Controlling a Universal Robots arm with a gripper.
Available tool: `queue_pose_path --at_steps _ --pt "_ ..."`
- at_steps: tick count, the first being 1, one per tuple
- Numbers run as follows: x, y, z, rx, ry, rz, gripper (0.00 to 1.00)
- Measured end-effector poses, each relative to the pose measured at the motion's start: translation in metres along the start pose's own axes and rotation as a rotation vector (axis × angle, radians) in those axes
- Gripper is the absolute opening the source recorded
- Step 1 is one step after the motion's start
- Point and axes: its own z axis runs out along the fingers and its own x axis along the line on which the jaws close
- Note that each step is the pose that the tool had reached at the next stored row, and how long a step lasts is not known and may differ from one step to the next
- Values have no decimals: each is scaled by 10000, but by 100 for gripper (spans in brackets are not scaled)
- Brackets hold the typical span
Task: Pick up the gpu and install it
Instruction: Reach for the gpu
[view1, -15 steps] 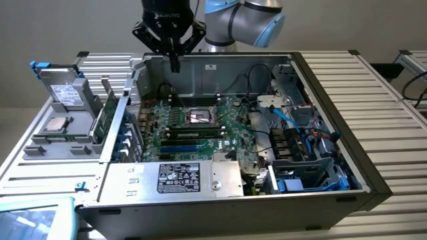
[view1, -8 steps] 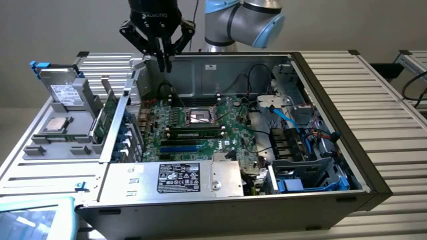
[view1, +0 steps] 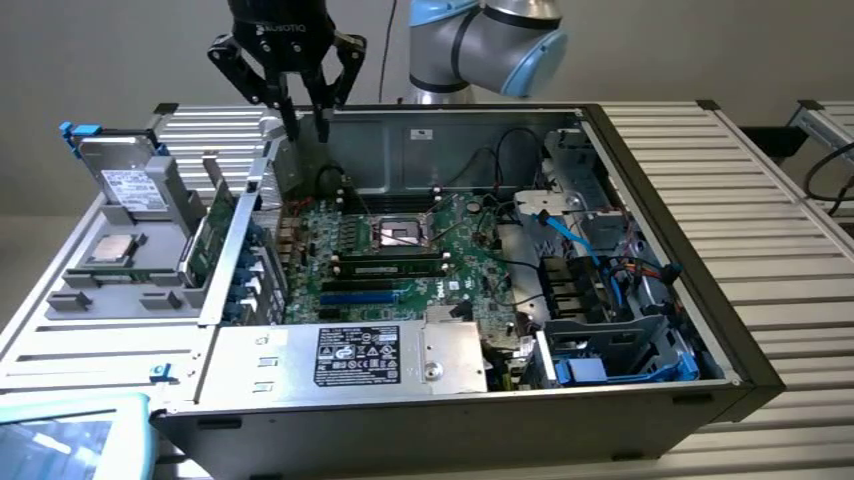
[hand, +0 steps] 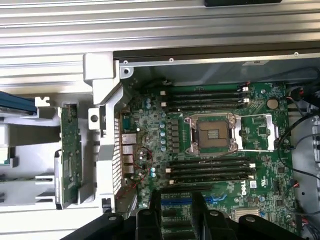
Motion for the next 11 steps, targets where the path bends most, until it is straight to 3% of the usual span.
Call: queue_pose_path --at_steps 11 --pt "501 17 2 -16 1 1 38"
